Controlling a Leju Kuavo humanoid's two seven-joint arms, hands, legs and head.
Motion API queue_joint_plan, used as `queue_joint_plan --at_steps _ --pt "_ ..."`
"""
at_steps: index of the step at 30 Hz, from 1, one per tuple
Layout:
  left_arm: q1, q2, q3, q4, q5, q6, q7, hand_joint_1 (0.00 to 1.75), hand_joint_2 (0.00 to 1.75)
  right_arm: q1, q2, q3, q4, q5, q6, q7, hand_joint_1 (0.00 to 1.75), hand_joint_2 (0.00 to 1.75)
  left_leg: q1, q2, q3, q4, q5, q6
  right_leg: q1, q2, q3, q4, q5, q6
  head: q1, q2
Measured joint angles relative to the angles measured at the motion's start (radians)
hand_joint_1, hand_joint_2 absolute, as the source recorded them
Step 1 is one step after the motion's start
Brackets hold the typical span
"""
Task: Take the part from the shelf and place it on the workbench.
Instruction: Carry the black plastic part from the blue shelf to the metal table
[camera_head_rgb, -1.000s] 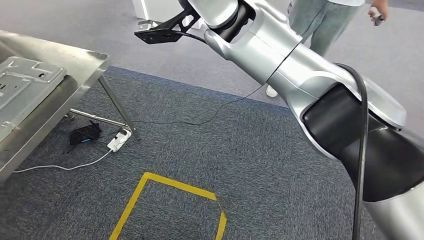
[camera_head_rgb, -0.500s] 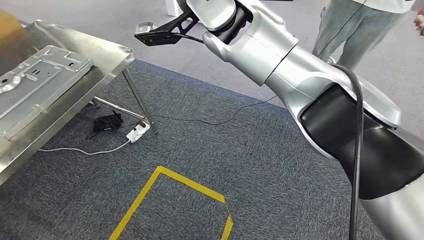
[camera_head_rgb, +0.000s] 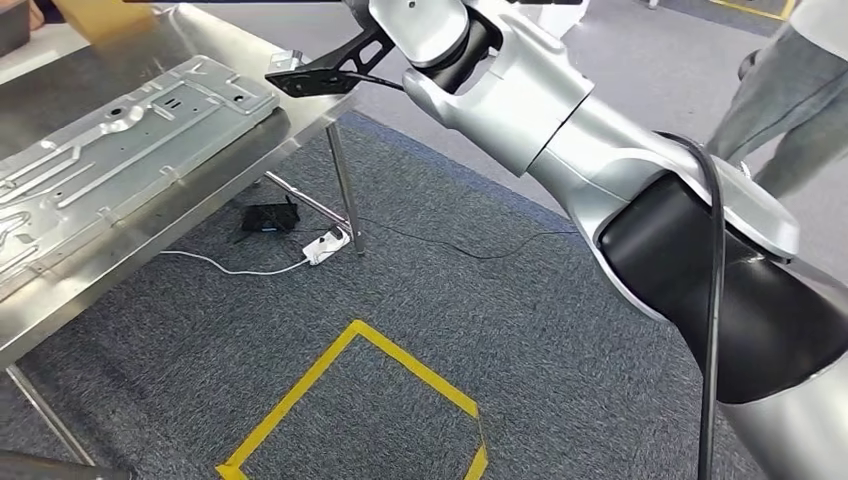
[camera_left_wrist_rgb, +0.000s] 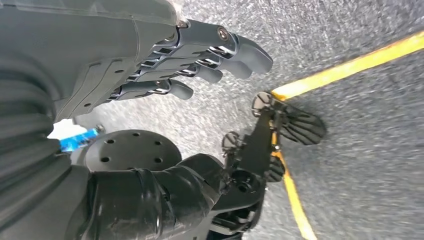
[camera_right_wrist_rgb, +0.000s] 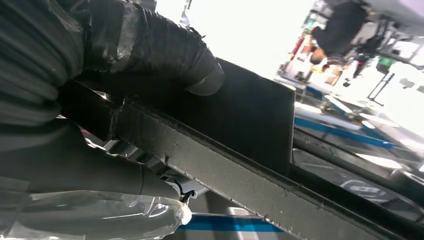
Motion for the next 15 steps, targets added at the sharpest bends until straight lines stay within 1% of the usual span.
queue_joint_plan --at_steps 1,2,3,4,5,6,7,8,9,10,11,12,13,14,15 --pt "0.001 0.0 0.0 0.0 0.0 -0.001 -0.001 0.0 1.75 0.001 -0.001 0.0 0.0 0.0 0.0 0.0 1.75 1.75 0.0 -0.016 0.0 0.004 -0.002 -0.001 -0.001 0.004 0.012 -0.039 0.034 -0.001 0.0 0.0" --pt "0.002 -0.001 0.0 0.0 0.001 -0.003 -0.002 0.0 1.75 0.001 -0.002 0.0 0.0 0.0 0.0 0.0 1.75 1.75 0.001 -0.031 -0.001 0.01 -0.005 -0.004 -0.003 0.02 0.038 -0.104 0.075 -0.002 0.0 0.0" --pt "0.002 -0.001 0.0 0.0 0.001 -0.003 -0.002 0.0 1.75 -0.001 -0.002 0.0 0.0 0.0 0.0 0.0 1.75 1.75 0.002 -0.045 -0.004 0.017 -0.009 -0.008 -0.007 0.05 0.065 -0.166 0.104 -0.004 0.0 0.0" --pt "0.002 -0.002 0.0 0.0 0.001 -0.004 -0.003 0.0 1.75 -0.003 -0.002 0.0 0.0 0.001 0.0 0.0 1.75 1.75 0.003 -0.058 -0.01 0.024 -0.012 -0.013 -0.012 0.077 0.086 -0.213 0.124 -0.003 -0.002 0.0" --pt "0.001 -0.002 0.0 0.0 0.001 -0.004 -0.005 0.0 1.75 -0.004 -0.002 0.0 -0.001 0.001 0.0 0.0 1.75 1.75 0.007 -0.071 -0.016 0.03 -0.013 -0.019 -0.013 0.096 0.098 -0.241 0.131 -0.003 -0.003 0.0" --pt "0.0 -0.002 0.0 0.0 0.001 -0.004 -0.006 0.0 1.75 -0.005 -0.002 0.0 -0.001 0.002 0.0 -0.001 1.75 1.75 0.011 -0.084 -0.022 0.031 -0.012 -0.026 -0.012 0.101 0.101 -0.247 0.127 -0.004 -0.003 0.0" --pt "0.0 -0.001 0.0 0.0 0.001 -0.004 -0.008 0.0 1.75 -0.006 -0.001 0.0 -0.002 0.004 0.0 -0.001 1.75 1.75 0.015 -0.098 -0.025 0.03 -0.009 -0.032 -0.009 0.086 0.103 -0.251 0.129 -0.007 -0.002 0.0" --pt "0.003 -0.001 0.0 0.0 0.001 -0.003 -0.008 0.0 1.75 -0.008 -0.001 0.0 -0.002 0.005 0.0 -0.002 1.75 1.75 0.018 -0.104 -0.028 0.028 -0.009 -0.038 -0.007 0.07 0.109 -0.257 0.13 -0.012 -0.001 0.0" --pt "0.005 -0.002 0.0 0.0 0.001 -0.002 -0.009 0.0 1.75 -0.01 0.0 0.0 -0.003 0.007 -0.001 -0.002 1.75 1.75 0.017 -0.089 -0.033 0.035 -0.013 -0.043 -0.008 0.055 0.116 -0.264 0.131 -0.018 -0.002 0.0" --pt "0.007 -0.003 0.0 0.0 0.002 -0.002 -0.009 0.0 1.75 -0.014 0.0 0.0 -0.003 0.009 -0.002 -0.002 1.75 1.75 0.016 -0.058 -0.046 0.061 -0.027 -0.048 -0.009 0.04 0.124 -0.272 0.133 -0.024 -0.006 0.0" --pt "0.007 -0.004 0.0 0.0 0.002 -0.001 -0.008 0.0 1.75 -0.017 0.001 0.0 -0.003 0.01 -0.003 -0.002 1.75 1.75 0.015 -0.018 -0.069 0.107 -0.048 -0.052 -0.009 0.025 0.132 -0.277 0.133 -0.028 -0.009 0.0" --pt "0.005 -0.004 0.0 0.0 0.002 -0.001 -0.008 0.0 1.75 -0.02 0.002 0.0 -0.003 0.012 -0.004 -0.002 1.75 1.75 0.015 0.019 -0.1 0.168 -0.072 -0.058 -0.007 0.011 0.137 -0.28 0.131 -0.031 -0.013 0.0" --pt "0.002 -0.005 0.0 0.0 0.002 -0.001 -0.007 0.0 1.75 -0.022 0.002 0.0 -0.003 0.013 -0.004 -0.002 1.75 1.75 0.018 0.039 -0.133 0.23 -0.092 -0.062 -0.006 -0.004 0.14 -0.281 0.129 -0.033 -0.014 0.0" --pt "0.001 -0.006 0.0 0.0 0.002 -0.001 -0.006 0.0 1.75 -0.021 0.002 0.0 -0.003 0.014 -0.005 -0.003 1.75 1.75 0.021 0.048 -0.157 0.271 -0.1 -0.064 -0.004 -0.019 0.142 -0.281 0.126 -0.033 -0.014 0.0" --pt "0.001 -0.006 0.0 0.0 0.002 -0.001 -0.006 0.0 1.75 -0.02 0.002 0.0 -0.003 0.014 -0.005 -0.003 1.75 1.75 0.023 0.051 -0.165 0.28 -0.093 -0.066 -0.004 -0.033 0.145 -0.281 0.123 -0.032 -0.014 0.0"
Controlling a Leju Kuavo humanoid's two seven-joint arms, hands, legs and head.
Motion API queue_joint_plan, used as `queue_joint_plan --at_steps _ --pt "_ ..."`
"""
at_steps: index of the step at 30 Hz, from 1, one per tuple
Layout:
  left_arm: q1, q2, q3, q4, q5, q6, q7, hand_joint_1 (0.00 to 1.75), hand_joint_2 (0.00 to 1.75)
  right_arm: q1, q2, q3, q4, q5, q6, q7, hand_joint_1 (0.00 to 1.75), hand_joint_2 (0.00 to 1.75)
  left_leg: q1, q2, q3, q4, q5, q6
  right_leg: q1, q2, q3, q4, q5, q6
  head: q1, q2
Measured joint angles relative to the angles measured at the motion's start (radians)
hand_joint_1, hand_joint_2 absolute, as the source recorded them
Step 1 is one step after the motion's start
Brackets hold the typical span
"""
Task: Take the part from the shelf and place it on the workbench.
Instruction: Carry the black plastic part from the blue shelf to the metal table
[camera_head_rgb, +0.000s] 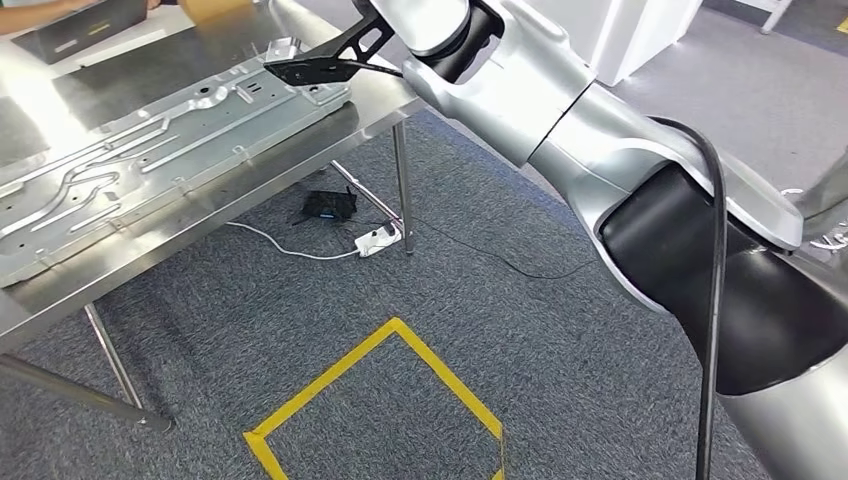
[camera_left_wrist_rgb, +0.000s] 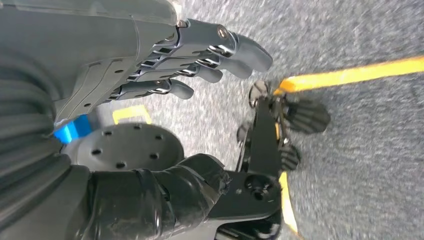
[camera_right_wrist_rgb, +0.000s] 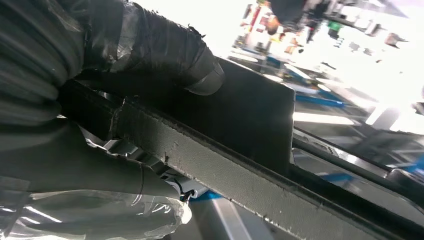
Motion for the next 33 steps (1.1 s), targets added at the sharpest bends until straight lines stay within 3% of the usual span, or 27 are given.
queue_joint_plan --at_steps 2,4,6,8,9,11,13,14,15,16,18,20,23,25,26,28,30,31,33 --pt "0.001 -0.001 0.0 0.0 0.0 -0.001 0.0 0.0 1.75 0.0 0.0 0.0 0.0 0.001 0.0 0.0 1.75 1.75 0.002 0.013 0.047 -0.093 0.056 -0.001 0.0 -0.027 0.007 0.0 -0.007 0.004 0.0 0.0" --pt "-0.001 -0.001 0.0 0.0 -0.001 -0.002 -0.002 0.0 1.75 -0.004 0.001 0.0 0.0 0.001 0.0 0.0 1.75 1.75 -0.007 0.051 0.116 -0.221 0.099 0.005 0.004 -0.05 0.013 0.001 -0.016 0.014 0.001 0.0" --pt "-0.002 -0.001 0.0 0.0 -0.002 -0.003 -0.004 0.0 1.75 -0.007 0.001 0.0 0.0 0.002 -0.001 0.0 1.75 1.75 -0.019 0.063 0.14 -0.268 0.103 0.017 0.007 -0.066 0.016 -0.001 -0.023 0.025 0.005 0.0" --pt "0.0 0.0 0.0 0.0 -0.001 -0.003 -0.005 0.0 1.75 -0.006 0.002 0.0 0.0 0.003 -0.002 0.0 1.75 1.75 -0.022 0.04 0.142 -0.273 0.103 0.032 0.005 -0.079 0.021 -0.002 -0.031 0.037 0.008 0.0" --pt "0.002 0.0 0.0 0.0 -0.001 -0.003 -0.005 0.0 1.75 -0.004 0.003 0.0 0.0 0.003 -0.002 0.0 1.75 1.75 -0.021 0.029 0.146 -0.276 0.102 0.039 0.002 -0.069 0.022 0.006 -0.039 0.042 0.009 0.0" --pt "0.002 0.001 0.0 0.0 -0.001 -0.003 -0.006 0.0 1.75 -0.001 0.002 0.0 0.0 0.004 -0.003 0.0 1.75 1.75 -0.018 0.009 0.156 -0.282 0.102 0.055 -0.003 -0.023 -0.007 0.075 -0.079 0.045 0.012 0.0" --pt "-0.002 0.001 0.0 0.0 0.0 -0.003 -0.006 0.0 1.75 0.002 0.0 0.0 0.001 0.004 -0.004 0.0 1.75 1.75 -0.02 -0.014 0.158 -0.282 0.099 0.066 -0.001 0.018 -0.079 0.207 -0.132 0.042 0.014 0.0" --pt "-0.003 0.001 0.0 0.0 0.0 -0.003 -0.006 0.0 1.75 0.006 -0.001 0.0 0.001 0.005 -0.004 0.0 1.75 1.75 -0.021 -0.028 0.158 -0.281 0.098 0.069 0.0 0.026 -0.114 0.26 -0.144 0.041 0.015 0.0" --pt "-0.004 0.001 0.0 0.0 0.0 -0.003 -0.006 0.0 1.75 0.01 -0.002 0.0 0.001 0.005 -0.004 0.0 1.75 1.75 -0.022 -0.042 0.159 -0.279 0.097 0.07 0.001 0.03 -0.135 0.283 -0.138 0.04 0.015 0.0" --pt "-0.004 0.001 0.0 0.0 0.0 -0.003 -0.006 0.0 1.75 0.013 -0.004 0.0 0.002 0.005 -0.005 0.0 1.75 1.75 -0.022 -0.054 0.16 -0.276 0.095 0.069 0.002 0.032 -0.138 0.268 -0.113 0.038 0.015 0.0" --pt "-0.002 0.001 0.0 0.0 0.0 -0.003 -0.007 0.0 1.75 0.013 -0.006 0.0 0.002 0.004 -0.008 -0.001 1.75 1.75 -0.022 -0.074 0.16 -0.266 0.086 0.067 0.004 0.041 -0.099 0.15 -0.032 0.029 0.016 0.0" --pt "0.0 0.001 0.0 0.0 0.0 -0.002 -0.007 0.0 1.75 0.011 -0.007 0.0 0.002 0.004 -0.013 -0.007 1.75 1.75 -0.022 -0.091 0.155 -0.255 0.079 0.059 0.005 0.058 -0.058 0.046 0.013 0.02 0.016 0.0" --pt "0.003 0.002 0.0 0.0 0.0 -0.002 -0.005 0.0 1.75 0.013 -0.005 0.0 0.0 0.004 -0.017 -0.016 1.75 1.75 -0.017 -0.105 0.15 -0.255 0.078 0.044 0.008 0.063 -0.041 0.017 0.017 0.012 0.016 0.0" --pt "0.006 0.004 0.0 0.0 -0.001 -0.002 -0.003 0.0 1.75 0.013 -0.002 0.0 -0.001 0.004 -0.017 -0.016 1.75 1.75 -0.017 -0.078 0.144 -0.235 0.063 0.035 0.005 0.054 -0.028 0.002 0.021 0.003 0.015 0.0" --pt "0.006 0.005 0.0 0.0 -0.001 -0.002 -0.002 0.0 1.75 0.012 -0.002 0.0 -0.002 0.004 -0.017 -0.016 1.75 1.75 -0.018 -0.054 0.129 -0.201 0.044 0.03 0.003 0.049 -0.021 -0.005 0.023 -0.001 0.015 0.0" --pt "0.004 0.006 0.0 0.0 -0.002 -0.002 0.0 0.0 1.75 0.01 -0.001 0.0 -0.002 0.003 -0.017 -0.017 1.75 1.75 -0.014 -0.013 0.073 -0.08 -0.01 0.02 0.003 0.041 -0.012 -0.009 0.021 -0.005 0.013 0.0" --pt "0.002 0.006 0.0 0.0 -0.002 -0.002 0.001 0.0 1.75 0.012 -0.001 0.0 -0.002 0.003 -0.017 -0.018 1.75 1.75 -0.007 -0.003 0.021 0.013 -0.032 0.012 0.003 0.034 -0.008 -0.009 0.017 -0.005 0.013 0.0" --pt "0.002 0.006 0.0 0.0 -0.002 -0.003 0.001 0.0 1.75 0.014 -0.001 0.0 -0.002 0.003 -0.017 -0.019 1.75 1.75 -0.003 -0.001 0.019 0.008 -0.018 0.009 0.002 0.031 -0.006 -0.008 0.015 -0.003 0.013 0.0" --pt "0.002 0.006 0.0 0.0 -0.002 -0.003 0.002 0.0 1.75 0.014 -0.001 0.0 -0.002 0.003 -0.017 -0.02 1.75 1.75 0.004 0.003 0.073 -0.105 0.046 0.004 0.001 0.026 -0.001 -0.006 0.009 0.004 0.013 0.0"
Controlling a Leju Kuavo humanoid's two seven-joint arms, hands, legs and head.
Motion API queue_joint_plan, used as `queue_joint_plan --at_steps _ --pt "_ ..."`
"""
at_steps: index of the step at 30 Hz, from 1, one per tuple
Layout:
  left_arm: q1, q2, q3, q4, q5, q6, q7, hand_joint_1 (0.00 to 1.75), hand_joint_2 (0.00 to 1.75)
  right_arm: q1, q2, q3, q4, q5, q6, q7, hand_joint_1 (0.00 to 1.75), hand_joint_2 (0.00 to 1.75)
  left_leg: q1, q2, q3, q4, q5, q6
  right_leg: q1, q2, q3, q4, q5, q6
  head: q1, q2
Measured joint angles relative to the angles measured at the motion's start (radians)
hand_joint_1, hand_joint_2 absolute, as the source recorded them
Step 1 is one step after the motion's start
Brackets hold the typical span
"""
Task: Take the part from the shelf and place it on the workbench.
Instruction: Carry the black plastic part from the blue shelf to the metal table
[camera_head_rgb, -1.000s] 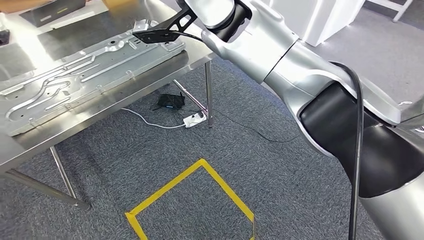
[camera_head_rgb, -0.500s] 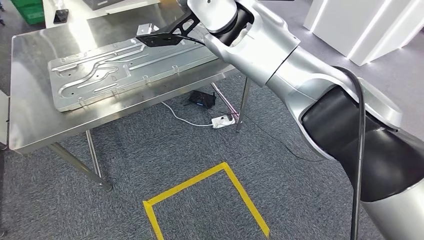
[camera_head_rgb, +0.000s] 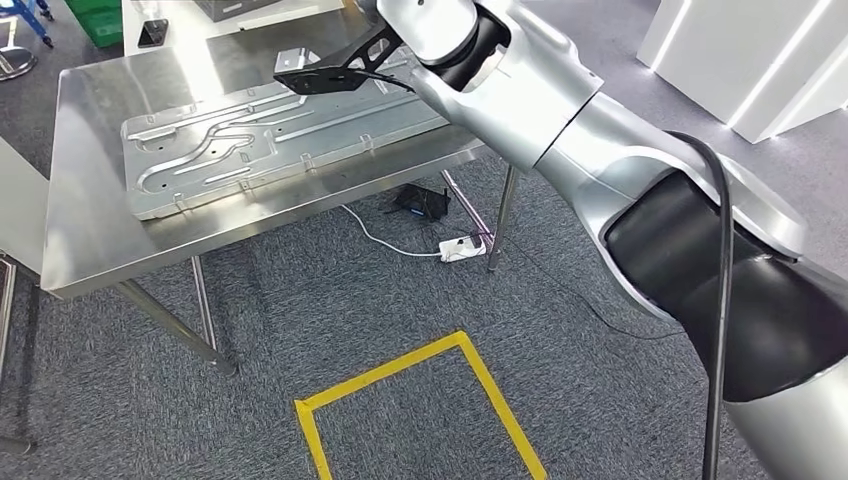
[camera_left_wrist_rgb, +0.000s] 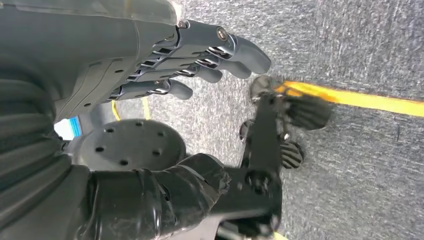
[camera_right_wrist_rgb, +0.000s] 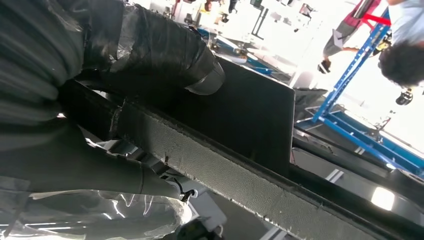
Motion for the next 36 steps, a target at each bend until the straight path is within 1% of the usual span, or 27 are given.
queue_joint_plan --at_steps 1,2,3,4,5,7,8,9,11,13,16,17,18,23,30,34,36 --pt "-0.001 0.0 0.0 0.0 0.0 0.0 0.0 0.0 1.75 -0.002 0.0 0.0 0.0 0.0 0.0 0.0 1.75 1.75 -0.001 0.003 0.037 -0.069 0.023 -0.001 0.001 -0.002 0.001 0.002 -0.004 0.005 0.0 0.0" --pt "-0.001 0.0 0.0 0.0 0.0 0.0 0.0 0.0 1.75 -0.004 0.0 0.0 0.0 0.0 0.0 0.0 1.75 1.75 -0.004 0.005 0.064 -0.12 0.038 0.002 0.002 -0.003 0.001 0.003 -0.007 0.01 0.001 0.0" --pt "-0.002 0.0 0.0 0.0 0.0 0.0 0.0 0.0 1.75 -0.006 0.0 0.0 0.0 0.0 0.0 0.0 1.75 1.75 -0.005 0.006 0.081 -0.153 0.045 0.006 0.003 -0.004 0.0 0.006 -0.01 0.015 0.002 0.0" --pt "-0.002 0.0 0.0 0.0 0.0 0.0 0.0 0.0 1.75 -0.006 -0.001 0.0 0.0 0.0 0.0 0.0 1.75 1.75 -0.008 0.004 0.084 -0.159 0.043 0.008 0.005 -0.004 -0.001 0.008 -0.01 0.012 0.004 0.0" --pt "-0.002 0.0 0.0 0.0 0.0 0.0 0.0 0.0 1.75 -0.006 -0.002 0.0 0.0 0.0 0.0 -0.001 1.75 1.75 -0.008 0.002 0.084 -0.162 0.045 0.011 0.004 -0.005 -0.002 0.009 -0.011 0.005 0.006 0.0" --pt "-0.001 0.001 0.0 0.0 0.0 0.0 0.0 0.0 1.75 -0.005 -0.003 0.0 0.0 0.0 0.0 -0.002 1.75 1.75 -0.011 -0.001 0.084 -0.163 0.046 0.011 0.004 -0.007 -0.001 0.007 -0.009 -0.011 0.008 0.0" --pt "-0.001 0.001 0.0 0.0 0.0 0.0 0.0 0.0 1.75 -0.004 -0.003 0.0 0.0 0.0 0.0 -0.002 1.75 1.75 -0.012 -0.003 0.084 -0.163 0.045 0.012 0.004 -0.009 0.0 0.004 -0.01 -0.013 0.008 0.0" --pt "-0.001 0.001 0.0 0.0 0.0 0.0 0.0 0.0 1.75 -0.005 -0.003 0.0 0.0 0.0 0.0 -0.002 1.75 1.75 -0.012 -0.005 0.084 -0.163 0.045 0.014 0.004 -0.011 0.001 0.002 -0.009 -0.013 0.009 0.0" --pt "-0.001 0.001 0.0 0.0 0.0 0.0 0.0 0.0 1.75 -0.005 -0.003 0.0 0.0 0.0 0.0 -0.002 1.75 1.75 -0.013 -0.006 0.083 -0.163 0.044 0.018 0.004 -0.013 0.004 -0.003 -0.008 -0.01 0.008 0.0" --pt "-0.001 0.001 0.0 0.0 0.0 0.0 0.0 0.0 1.75 -0.005 -0.003 0.0 0.0 0.0 0.0 -0.004 1.75 1.75 -0.013 -0.006 0.083 -0.163 0.044 0.021 0.003 -0.013 0.006 -0.007 -0.006 -0.004 0.008 0.0" --pt "-0.002 0.001 0.0 0.0 0.0 0.001 0.0 0.0 1.75 -0.005 -0.003 0.0 0.0 0.0 0.001 -0.006 1.75 1.75 -0.014 -0.006 0.083 -0.162 0.044 0.023 0.002 -0.013 0.007 -0.01 -0.005 0.016 0.008 0.0" --pt "-0.002 0.001 0.0 0.0 0.0 0.002 -0.001 0.0 1.75 -0.005 -0.003 0.0 0.0 0.0 0.001 -0.007 1.75 1.75 -0.014 -0.006 0.083 -0.162 0.044 0.024 0.002 -0.013 0.008 -0.011 -0.004 0.021 0.008 0.0" --pt "-0.002 0.001 0.0 0.0 -0.001 0.003 -0.002 0.0 1.75 -0.005 -0.003 0.0 0.0 0.0 0.001 -0.007 1.75 1.75 -0.014 -0.006 0.082 -0.162 0.044 0.024 0.002 -0.013 0.007 -0.011 -0.004 0.023 0.008 0.0" --pt "-0.002 0.002 0.0 0.0 -0.004 0.014 -0.009 0.0 1.75 -0.005 -0.003 0.0 0.0 0.0 0.0 -0.01 1.75 1.75 -0.014 -0.006 0.083 -0.163 0.045 0.026 0.004 -0.013 0.007 -0.011 -0.004 0.029 0.008 0.0" --pt "-0.002 0.004 0.0 0.0 -0.002 0.022 -0.021 0.0 1.75 -0.005 -0.003 0.0 0.0 0.0 0.0 -0.011 1.75 1.75 -0.014 -0.006 0.083 -0.165 0.047 0.026 0.003 -0.012 0.005 -0.01 -0.003 0.029 0.008 0.0" --pt "-0.003 0.01 0.0 0.0 0.004 0.032 -0.025 0.0 1.75 -0.001 -0.002 0.0 0.0 0.0 -0.001 -0.01 1.75 1.75 -0.017 -0.006 0.082 -0.164 0.041 0.037 -0.002 -0.012 0.006 -0.014 -0.004 0.037 0.007 0.0" --pt "-0.002 0.013 0.0 0.0 0.006 0.038 -0.025 0.0 1.75 0.003 -0.003 0.0 -0.001 0.0 -0.001 -0.008 1.75 1.75 -0.013 -0.005 0.096 -0.182 0.046 0.045 -0.002 -0.01 0.009 -0.013 -0.007 0.041 0.009 0.0"
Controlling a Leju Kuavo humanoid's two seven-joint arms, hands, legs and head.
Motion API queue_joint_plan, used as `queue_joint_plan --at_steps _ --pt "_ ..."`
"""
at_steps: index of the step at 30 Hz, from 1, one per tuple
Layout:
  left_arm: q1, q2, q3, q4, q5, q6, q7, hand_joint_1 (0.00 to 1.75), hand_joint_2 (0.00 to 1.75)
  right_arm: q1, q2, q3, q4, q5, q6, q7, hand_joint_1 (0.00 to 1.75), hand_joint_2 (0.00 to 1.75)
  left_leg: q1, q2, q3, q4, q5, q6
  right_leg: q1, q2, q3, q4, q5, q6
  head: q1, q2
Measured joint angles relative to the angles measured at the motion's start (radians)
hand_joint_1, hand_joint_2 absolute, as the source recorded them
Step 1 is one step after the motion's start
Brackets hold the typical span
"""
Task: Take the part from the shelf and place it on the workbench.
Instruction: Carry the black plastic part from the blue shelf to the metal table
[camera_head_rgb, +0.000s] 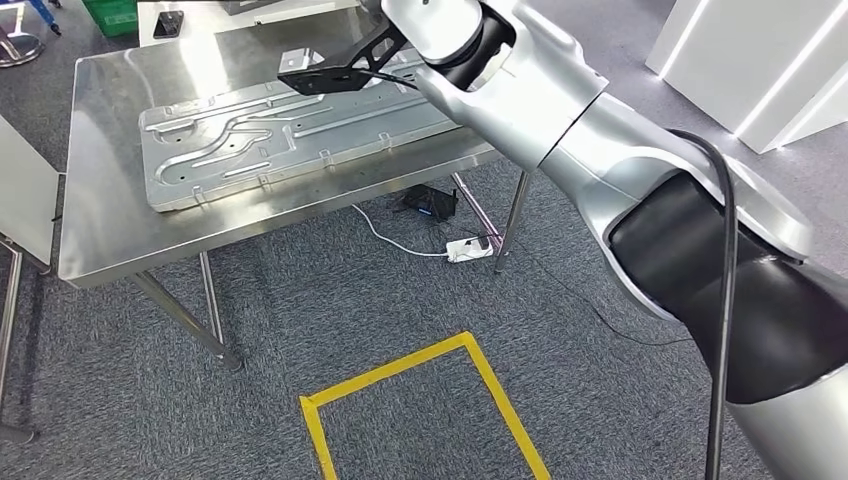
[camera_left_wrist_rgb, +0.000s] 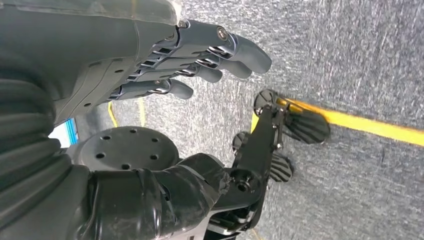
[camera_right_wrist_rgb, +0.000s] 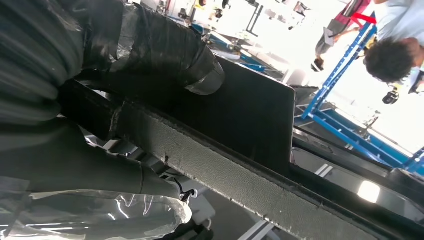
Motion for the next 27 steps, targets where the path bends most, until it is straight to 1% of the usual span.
queue_joint_plan --at_steps 1,2,3,4,5,6,7,8,9,10,11,12,13,14,16,17,18,22,24,25,27 --pt "0.0 0.001 0.0 0.0 0.001 0.001 0.0 0.0 1.75 0.001 0.0 0.0 0.0 0.0 0.0 0.001 1.75 1.75 0.002 0.001 0.009 -0.012 0.003 0.004 0.0 0.003 -0.006 0.017 -0.012 0.001 0.002 0.0" --pt "-0.001 0.002 0.0 0.0 0.002 0.002 0.002 0.0 1.75 0.003 -0.001 0.0 0.0 0.0 -0.001 0.002 1.75 1.75 0.004 0.002 0.018 -0.021 0.007 0.009 -0.001 0.006 -0.023 0.056 -0.034 0.002 0.003 0.0" --pt "-0.002 0.002 0.0 0.0 0.002 0.003 0.004 0.0 1.75 0.006 -0.002 0.0 0.0 0.0 -0.002 0.002 1.75 1.75 0.004 0.003 0.023 -0.026 0.007 0.011 -0.002 0.009 -0.051 0.114 -0.063 0.002 0.004 0.0" --pt "-0.004 0.002 0.0 0.0 0.002 0.005 0.008 0.0 1.75 0.011 -0.002 0.0 0.0 0.001 -0.002 0.002 1.75 1.75 0.004 0.003 0.024 -0.026 0.007 0.013 -0.004 0.011 -0.086 0.181 -0.093 0.002 0.004 0.0" --pt "-0.005 0.002 0.0 0.0 0.002 0.008 0.012 0.0 1.75 0.018 -0.003 0.0 0.0 0.001 -0.003 0.002 1.75 1.75 0.004 0.002 0.025 -0.026 0.005 0.013 -0.006 0.013 -0.117 0.237 -0.111 0.004 0.004 0.0" --pt "-0.005 0.002 0.0 0.0 0.003 0.01 0.016 0.0 1.75 0.025 -0.004 0.0 0.0 0.001 -0.003 0.001 1.75 1.75 0.005 -0.001 0.026 -0.024 0.003 0.011 -0.009 0.012 -0.135 0.264 -0.111 0.007 0.004 0.0" --pt "-0.005 0.003 0.0 0.0 0.004 0.012 0.018 0.0 1.75 0.031 -0.006 0.0 0.0 0.001 -0.004 0.001 1.75 1.75 0.007 -0.004 0.026 -0.02 0.001 0.007 -0.013 0.012 -0.133 0.25 -0.092 0.01 0.004 0.0" --pt "-0.004 0.003 0.0 0.0 0.004 0.013 0.019 0.0 1.75 0.035 -0.008 0.0 0.0 0.001 -0.004 0.001 1.75 1.75 0.01 -0.007 0.025 -0.014 -0.004 0.0 -0.019 0.012 -0.113 0.202 -0.058 0.013 0.004 0.0" --pt "-0.003 0.003 0.0 0.0 0.005 0.014 0.018 0.0 1.75 0.037 -0.009 0.0 0.0 0.003 -0.006 0.002 1.75 1.75 0.014 -0.01 0.023 -0.004 -0.01 -0.008 -0.024 0.014 -0.084 0.137 -0.028 0.018 0.004 0.0" --pt "-0.003 0.004 0.0 0.0 0.005 0.014 0.016 0.0 1.75 0.037 -0.009 0.0 0.0 0.007 -0.009 0.002 1.75 1.75 0.015 -0.013 0.019 0.008 -0.017 -0.018 -0.026 0.018 -0.058 0.082 -0.006 0.02 0.004 0.0" --pt "-0.003 0.005 0.0 0.0 0.005 0.015 0.013 0.0 1.75 0.038 -0.01 0.0 -0.001 0.013 -0.013 0.003 1.75 1.75 0.016 -0.016 0.014 0.017 -0.022 -0.027 -0.025 0.021 -0.043 0.05 0.005 0.018 0.004 0.0" --pt "-0.003 0.006 0.0 0.0 0.004 0.015 0.01 0.0 1.75 0.039 -0.01 0.0 -0.002 0.02 -0.016 0.005 1.75 1.75 0.017 -0.017 0.009 0.026 -0.027 -0.034 -0.023 0.024 -0.038 0.038 0.005 0.013 0.003 0.0" --pt "-0.003 0.007 0.0 0.0 0.003 0.015 0.006 0.0 1.75 0.04 -0.01 0.0 -0.004 0.027 -0.019 0.006 1.75 1.75 0.017 -0.018 0.005 0.03 -0.027 -0.033 -0.019 0.026 -0.04 0.04 0.006 0.006 0.003 0.0" --pt "-0.003 0.007 0.0 0.0 0.002 0.015 0.003 0.0 1.75 0.041 -0.01 0.0 -0.005 0.033 -0.021 0.009 1.75 1.75 0.019 -0.018 0.004 0.03 -0.027 -0.024 -0.017 0.026 -0.042 0.041 0.007 0.0 0.002 0.0" --pt "-0.001 0.006 0.0 0.0 0.0 0.014 -0.002 0.0 1.75 0.042 -0.011 0.0 -0.005 0.043 -0.025 0.017 1.75 1.75 0.019 -0.018 0.005 0.027 -0.024 -0.002 -0.016 0.029 -0.044 0.04 0.008 -0.005 0.002 0.0" --pt "-0.001 0.006 0.0 0.0 -0.002 0.014 -0.005 0.0 1.75 0.042 -0.012 0.0 -0.005 0.047 -0.027 0.023 1.75 1.75 0.019 -0.017 0.006 0.024 -0.023 0.003 -0.015 0.032 -0.045 0.039 0.009 -0.007 0.002 0.0" --pt "-0.001 0.006 0.0 0.0 -0.004 0.014 -0.007 0.0 1.75 0.042 -0.012 0.0 -0.005 0.05 -0.031 0.029 1.75 1.75 0.018 -0.016 0.008 0.021 -0.022 0.004 -0.015 0.034 -0.046 0.04 0.009 -0.01 0.002 0.0" --pt "-0.003 0.006 0.0 0.0 -0.006 0.012 -0.011 0.0 1.75 0.042 -0.016 0.0 -0.005 0.056 -0.046 0.046 1.75 1.75 0.019 -0.012 0.015 0.013 -0.021 0.002 -0.011 0.037 -0.045 0.04 0.006 -0.019 0.002 0.0" --pt "-0.003 0.006 0.0 0.0 -0.007 0.011 -0.011 0.0 1.75 0.043 -0.019 0.0 -0.006 0.059 -0.052 0.051 1.75 1.75 0.019 -0.011 0.016 0.011 -0.02 -0.002 -0.01 0.036 -0.045 0.04 0.005 -0.021 0.002 0.0" --pt "-0.003 0.006 0.0 0.0 -0.007 0.011 -0.011 0.0 1.75 0.043 -0.021 0.0 -0.006 0.061 -0.055 0.052 1.75 1.75 0.02 -0.011 0.016 0.01 -0.019 -0.008 -0.009 0.036 -0.045 0.04 0.005 -0.021 0.002 0.0" --pt "-0.003 0.006 0.0 0.0 -0.007 0.011 -0.01 0.0 1.75 0.043 -0.023 0.0 -0.007 0.066 -0.057 0.052 1.75 1.75 0.022 -0.011 0.016 0.008 -0.02 -0.027 -0.008 0.035 -0.045 0.041 0.004 -0.022 0.002 0.0"
